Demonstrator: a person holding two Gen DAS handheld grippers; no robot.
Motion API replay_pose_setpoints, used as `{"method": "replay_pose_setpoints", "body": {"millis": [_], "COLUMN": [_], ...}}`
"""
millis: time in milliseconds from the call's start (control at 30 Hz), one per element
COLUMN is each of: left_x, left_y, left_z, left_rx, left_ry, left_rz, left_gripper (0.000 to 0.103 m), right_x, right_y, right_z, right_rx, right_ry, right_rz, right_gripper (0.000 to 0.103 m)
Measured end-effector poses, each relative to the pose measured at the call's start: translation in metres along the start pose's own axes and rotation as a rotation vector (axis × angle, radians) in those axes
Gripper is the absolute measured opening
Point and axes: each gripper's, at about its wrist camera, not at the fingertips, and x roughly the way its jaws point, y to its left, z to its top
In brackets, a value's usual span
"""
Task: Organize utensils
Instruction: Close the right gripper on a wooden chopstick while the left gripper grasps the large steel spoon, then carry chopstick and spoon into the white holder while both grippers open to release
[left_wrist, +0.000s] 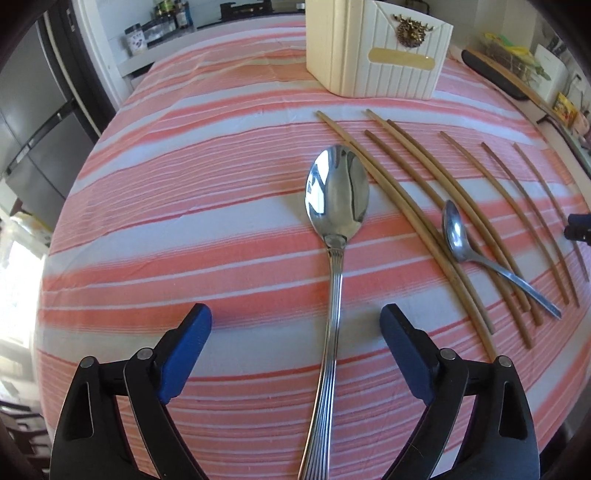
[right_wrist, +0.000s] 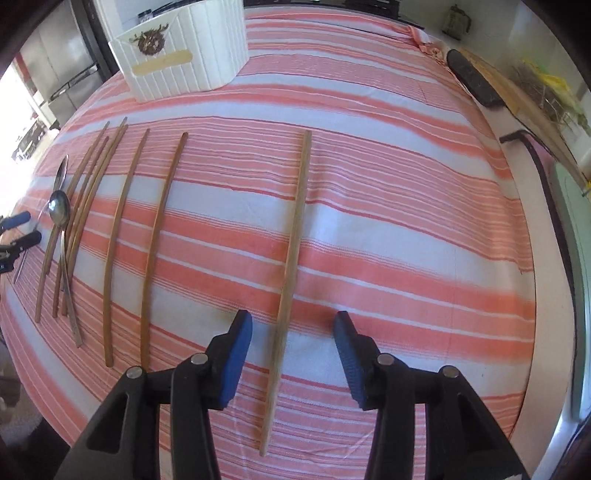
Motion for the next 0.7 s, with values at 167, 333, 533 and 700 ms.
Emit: {"method": "replay_pose_setpoints", "body": {"millis": [167, 333, 533, 700], "left_x": [0.013, 0.020, 0.022, 0.021], "left_y": [-0.010, -0.014, -0.014, -0.006], "left_z": [0.027, 0.046, 0.056, 0.065], "left_rx": [0.016, 0.041, 0.050, 0.015], "left_ry": [0.021, 0.041, 0.036, 0.015], "left_rz": [-0.012, -0.020, -0.053, -0.055], "left_gripper": [0.088, 0.076, 0.047, 0.041], "right_x": [0.010, 0.022, 0.031, 0.035], "right_y": [-0.006, -0.010, -0.017, -0.025], "right_z": [0.036, 0.077, 0.107, 0.119], "right_rx": [-0.016, -0.030, 0.018, 0.071], "right_ry": [0.007, 0.004, 0.006, -0.042], "right_rz": [0.000, 0.007, 0.016, 0.046], "right_gripper": [0.034, 0.033, 0.013, 0.007]}}
